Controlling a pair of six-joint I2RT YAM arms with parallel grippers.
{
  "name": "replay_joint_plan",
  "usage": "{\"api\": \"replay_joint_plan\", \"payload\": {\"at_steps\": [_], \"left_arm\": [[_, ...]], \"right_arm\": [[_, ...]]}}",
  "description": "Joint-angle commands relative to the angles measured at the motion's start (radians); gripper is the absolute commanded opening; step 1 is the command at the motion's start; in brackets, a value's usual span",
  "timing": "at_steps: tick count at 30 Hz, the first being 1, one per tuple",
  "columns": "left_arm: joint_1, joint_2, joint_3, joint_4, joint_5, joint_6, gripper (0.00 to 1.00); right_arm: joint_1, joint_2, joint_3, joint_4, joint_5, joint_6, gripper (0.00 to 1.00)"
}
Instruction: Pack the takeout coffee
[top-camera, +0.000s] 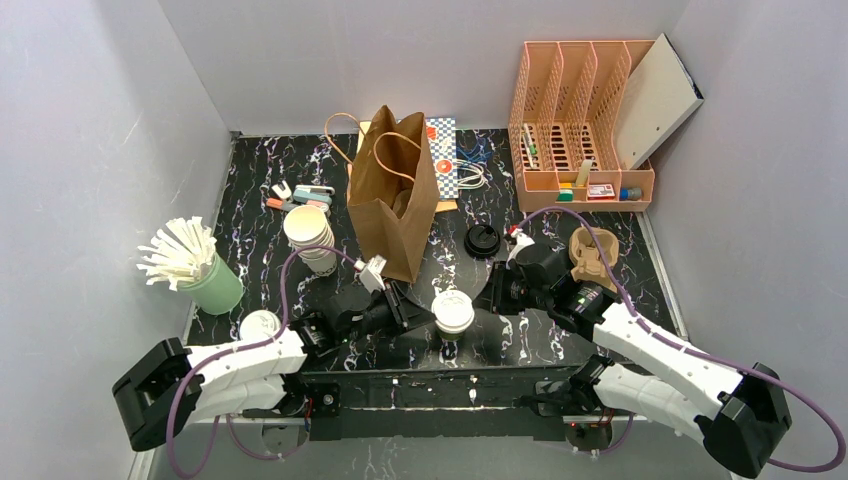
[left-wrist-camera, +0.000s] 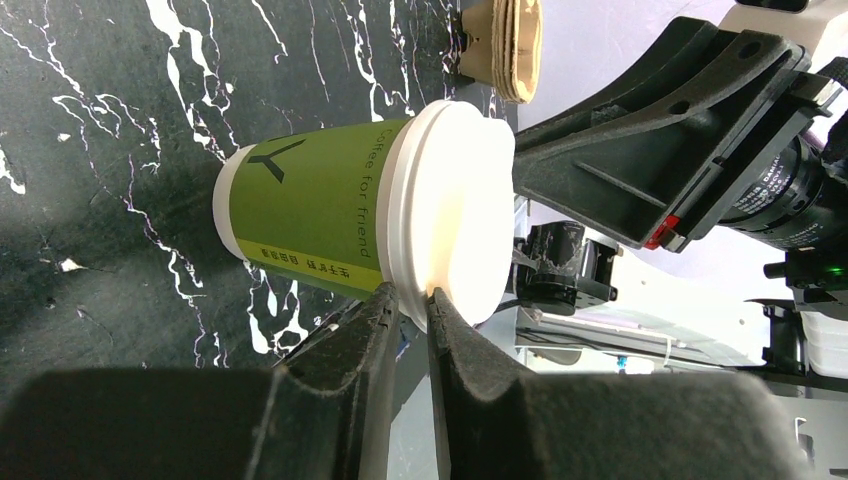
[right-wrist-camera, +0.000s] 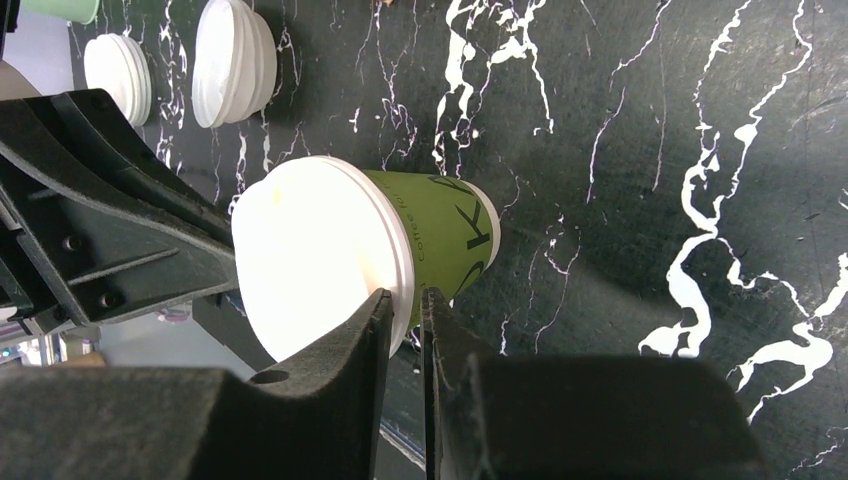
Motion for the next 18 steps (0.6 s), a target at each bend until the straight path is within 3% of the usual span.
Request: {"api": "replay_joint_plan", "payload": {"at_steps": [1, 7, 13, 18], "left_arm": [[-0.007, 0.096, -0.06, -0.244, -0.068, 0.071, 0.14], [-0.006, 0.057, -0.045, -0.249, -0.068, 0.072, 0.16], [-0.006, -0.049, 0.094, -0.423, -0.132, 0.119, 0.28], [-0.006, -0.088, 0.165, -0.513, -0.151, 0.145, 0.31]], "right_arm": [[0.019, 0.042, -0.043, -0.019, -0.06, -0.004, 0.26], [0.003, 0.044, 0.0, -0.02, -0.027, -0.027, 0.26], [-0.022, 0.112, 0.039, 0.023, -0.014, -0.072, 0.26], [-0.03, 0.111, 0.077, 0.029, 0.033, -0.117, 0.31]]}}
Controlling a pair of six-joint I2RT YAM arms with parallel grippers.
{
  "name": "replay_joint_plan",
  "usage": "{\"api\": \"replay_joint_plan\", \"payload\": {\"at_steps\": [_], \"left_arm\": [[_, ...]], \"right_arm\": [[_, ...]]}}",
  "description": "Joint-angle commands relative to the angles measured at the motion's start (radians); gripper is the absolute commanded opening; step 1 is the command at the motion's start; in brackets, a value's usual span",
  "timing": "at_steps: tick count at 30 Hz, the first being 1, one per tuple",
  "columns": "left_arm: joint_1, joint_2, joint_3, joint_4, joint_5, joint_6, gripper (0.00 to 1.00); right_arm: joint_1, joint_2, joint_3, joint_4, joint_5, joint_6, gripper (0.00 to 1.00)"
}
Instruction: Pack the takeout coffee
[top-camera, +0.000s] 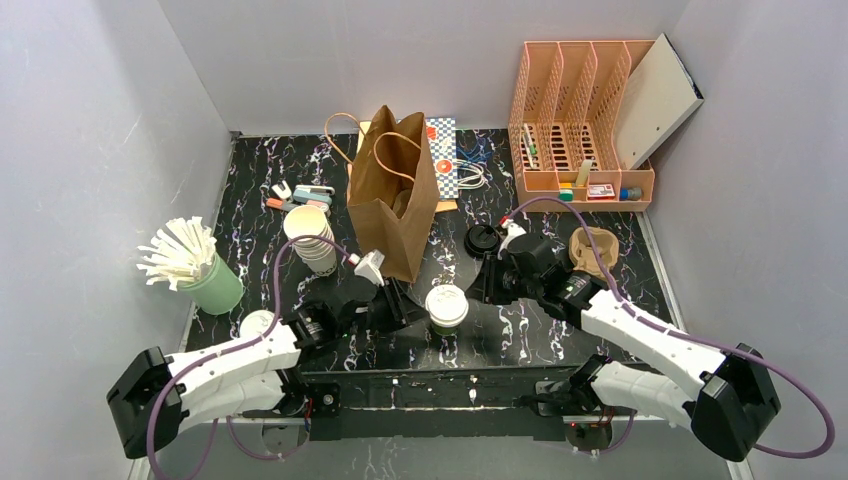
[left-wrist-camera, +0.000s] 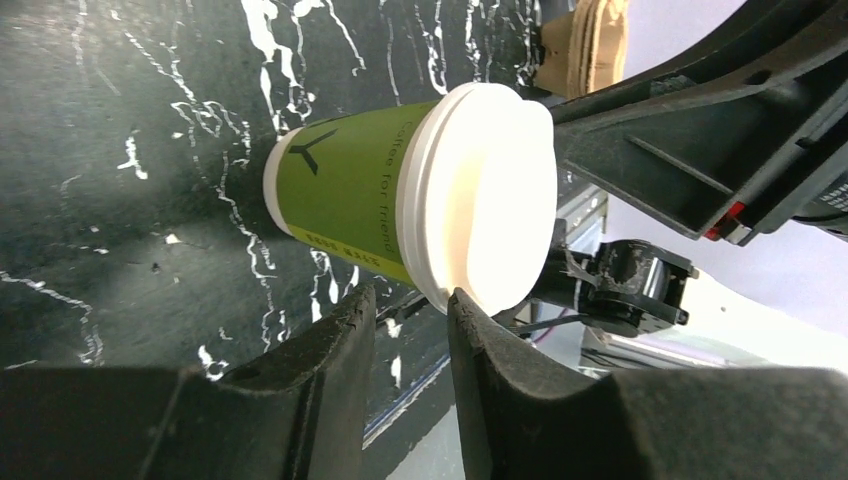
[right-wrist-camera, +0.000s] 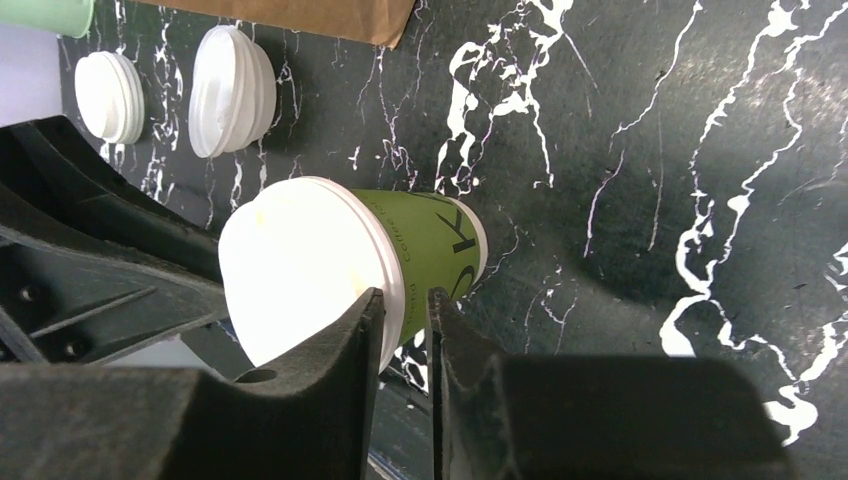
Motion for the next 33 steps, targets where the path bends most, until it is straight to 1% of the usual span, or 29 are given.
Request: {"api": "replay_joint_plan", "payload": {"at_steps": [1, 4, 10, 13, 16, 18, 21, 23, 25, 27, 30, 33], "left_arm": [[-0.004, -0.03, 0.054, -0.23, -0.079, 0.074, 0.32], [-0.004, -0.046, 0.086, -0.268, -0.093, 0.089, 0.34], [-0.004, -0.062, 0.14, -0.318, -0.122, 0.126, 0.34], [0.0, -0.081, 0.138, -0.296, -0.131, 0.14, 0.34], [0.008, -0.098, 0.115, -0.222, -0.103, 0.144, 0.34], [0.021, -0.1, 0.102, -0.18, -0.078, 0.147, 0.35], [0.039, -0.093, 0.095, -0.127, -0.048, 0.159, 0.36], [0.049, -0.091, 0.097, -0.107, -0.036, 0.171, 0.38], [0.056, -0.086, 0.102, -0.091, -0.026, 0.181, 0.4], [0.059, -0.077, 0.111, -0.083, -0.021, 0.196, 0.4], [0.059, -0.057, 0.108, -0.053, -0.011, 0.204, 0.38], [0.06, -0.051, 0.086, -0.007, -0.011, 0.203, 0.38]], "right_arm": [[-0.005, 0.012, 0.047, -0.048, 0.037, -0.078, 0.32], [-0.007, 0.02, 0.106, -0.08, 0.061, -0.116, 0.37], [-0.007, 0.029, 0.202, -0.156, 0.081, -0.157, 0.48], [-0.007, -0.022, 0.184, -0.174, 0.049, -0.132, 0.54], [-0.007, -0.1, 0.13, -0.172, -0.022, -0.088, 0.59], [-0.006, -0.15, 0.09, -0.157, -0.088, -0.059, 0.68], [-0.007, -0.21, 0.029, -0.137, -0.169, -0.004, 0.86], [-0.007, -0.246, -0.017, -0.116, -0.206, 0.032, 0.93], [-0.007, -0.274, -0.071, -0.085, -0.239, 0.064, 0.95], [-0.007, -0.295, -0.128, -0.037, -0.273, 0.1, 0.94], [-0.006, -0.307, -0.214, 0.097, -0.333, 0.18, 0.91], [0.0, -0.31, -0.285, 0.208, -0.35, 0.253, 0.91]]}}
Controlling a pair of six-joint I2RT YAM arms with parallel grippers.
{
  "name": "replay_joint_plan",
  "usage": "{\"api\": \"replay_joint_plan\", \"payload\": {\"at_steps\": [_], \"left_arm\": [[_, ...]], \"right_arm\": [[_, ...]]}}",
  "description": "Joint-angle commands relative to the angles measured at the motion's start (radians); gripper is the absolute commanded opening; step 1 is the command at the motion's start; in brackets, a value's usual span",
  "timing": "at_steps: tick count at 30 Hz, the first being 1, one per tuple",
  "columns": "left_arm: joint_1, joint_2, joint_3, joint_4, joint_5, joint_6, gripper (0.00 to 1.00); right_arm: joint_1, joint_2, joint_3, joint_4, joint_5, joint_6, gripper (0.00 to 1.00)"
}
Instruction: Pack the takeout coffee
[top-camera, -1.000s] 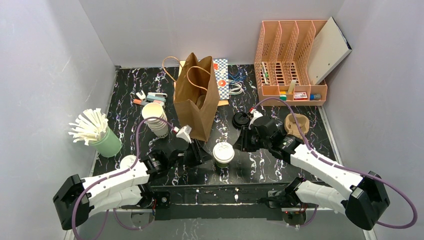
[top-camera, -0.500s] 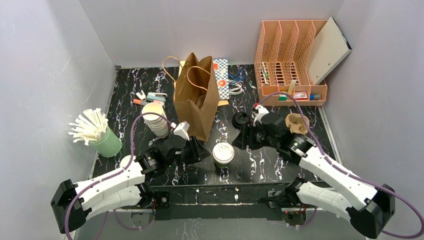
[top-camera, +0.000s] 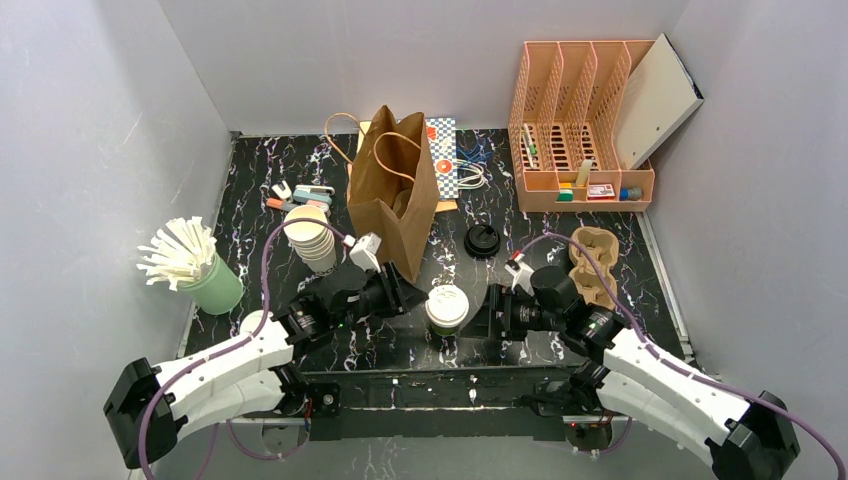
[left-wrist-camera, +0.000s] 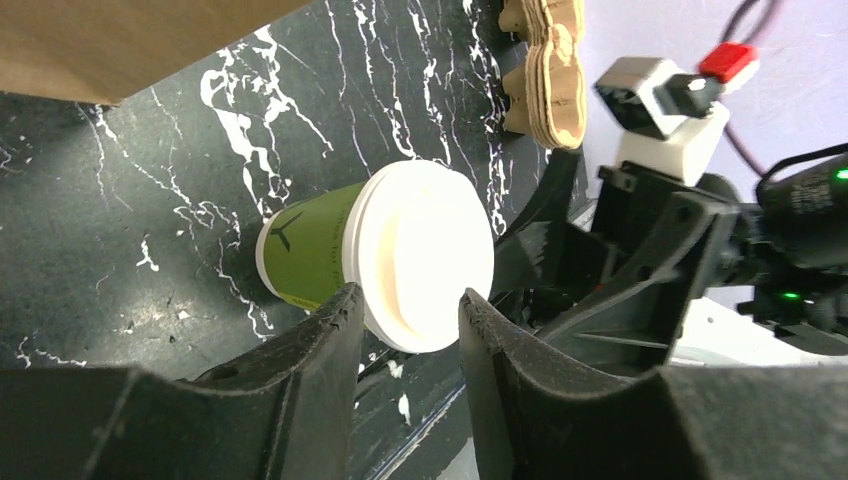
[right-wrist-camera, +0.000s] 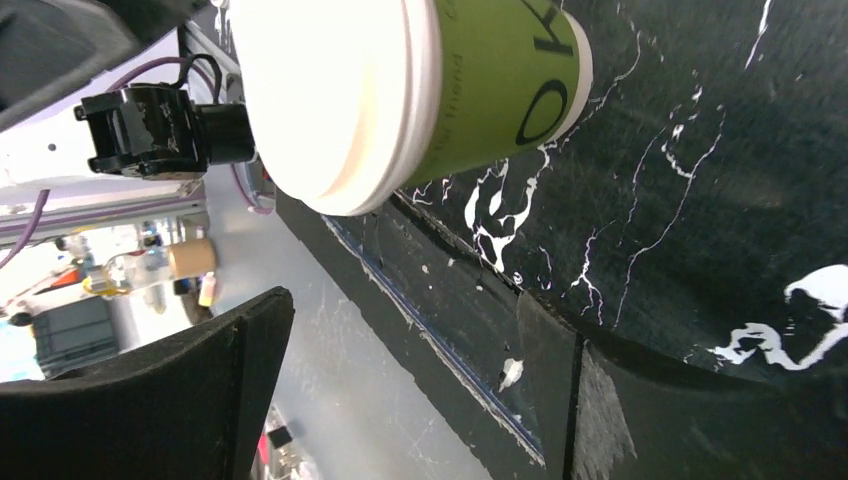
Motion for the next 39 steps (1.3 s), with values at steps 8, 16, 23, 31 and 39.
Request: {"api": "replay_joint_plan", "payload": {"at_steps": [8, 16, 23, 31, 39], "left_arm": [[0.006, 0.029, 0.038, 0.0, -0.027, 0.125, 0.44], [0.005, 0.05, 0.04, 0.013, -0.043, 0.153, 0.43], [0.006, 0.068, 0.041, 0.017, -0.038, 0.165, 0.43], [0.005, 0.085, 0.032, 0.028, -0.022, 0.169, 0.42], [0.005, 0.08, 0.03, 0.037, -0.03, 0.199, 0.54]], "right_arm": [[0.03, -0.064, -0.187, 0.369, 0.052, 0.288, 0.9], [0.054, -0.005, -0.188, 0.438, 0.101, 0.323, 0.75], [0.087, 0.023, -0.184, 0.465, 0.14, 0.328, 0.71], [0.091, 0.051, -0.183, 0.455, 0.174, 0.335, 0.67], [0.09, 0.042, -0.183, 0.378, 0.22, 0.345, 0.63]]}}
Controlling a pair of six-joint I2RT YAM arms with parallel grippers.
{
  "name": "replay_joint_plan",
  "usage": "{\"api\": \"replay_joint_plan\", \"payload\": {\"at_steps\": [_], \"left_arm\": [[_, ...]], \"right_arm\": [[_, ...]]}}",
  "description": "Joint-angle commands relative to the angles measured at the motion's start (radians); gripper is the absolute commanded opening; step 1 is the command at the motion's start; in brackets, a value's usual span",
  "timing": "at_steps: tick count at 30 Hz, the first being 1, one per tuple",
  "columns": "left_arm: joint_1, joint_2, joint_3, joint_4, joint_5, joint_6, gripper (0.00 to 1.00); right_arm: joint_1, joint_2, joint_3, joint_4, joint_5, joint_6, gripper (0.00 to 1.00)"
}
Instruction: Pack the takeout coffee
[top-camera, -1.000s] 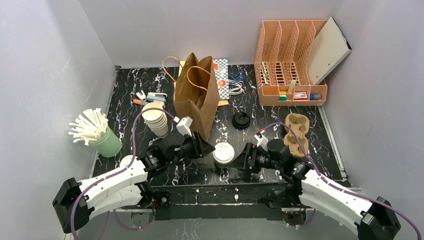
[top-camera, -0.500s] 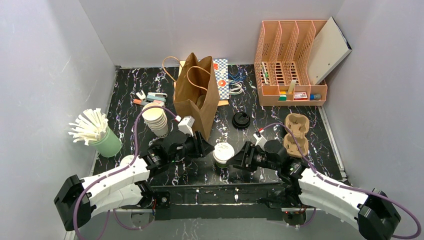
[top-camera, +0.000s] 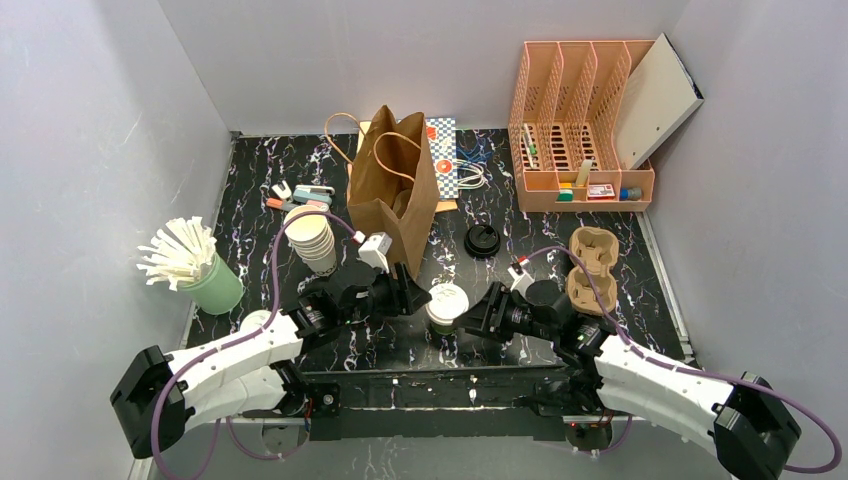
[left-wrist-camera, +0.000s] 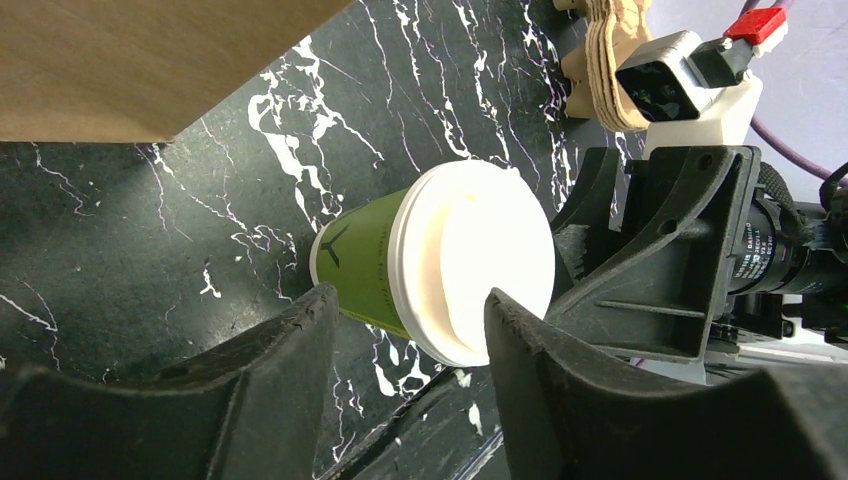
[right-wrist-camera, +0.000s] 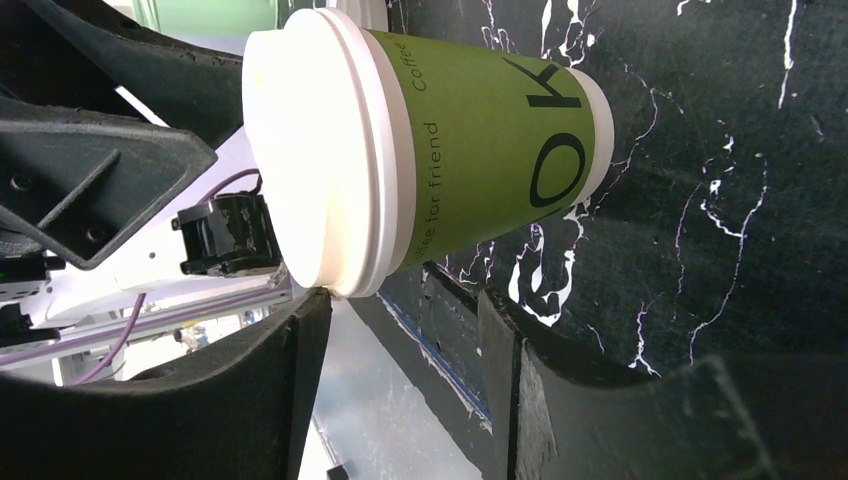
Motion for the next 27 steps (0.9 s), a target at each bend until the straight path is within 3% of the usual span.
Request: {"api": "replay_joint_plan", "payload": {"at_steps": [1, 9, 19, 24, 27], "left_arm": [[0.005, -0.008, 0.023, 0.0, -0.017, 0.049, 0.55], [0.005, 0.057, 0.105, -0.026, -0.03, 0.186, 0.58], [0.005, 0.081, 0.127, -0.048, -0.058, 0.216, 0.58], [0.005, 0.072, 0.168, -0.097, -0.074, 0.246, 0.61], [0.004, 0.07, 0.195, -0.117, -0.071, 0.259, 0.62]], "right_arm": [[0.002, -0.008, 0.021, -0.06, 0.068, -0.004, 0.63], [0.002, 0.039, 0.08, -0.145, 0.099, -0.063, 0.63], [0.002, 0.034, 0.088, -0.195, 0.132, -0.079, 0.63], [-0.001, 0.022, 0.221, -0.289, 0.146, -0.209, 0.82], [0.0, 0.043, 0.321, -0.376, 0.163, -0.302, 0.87]]}}
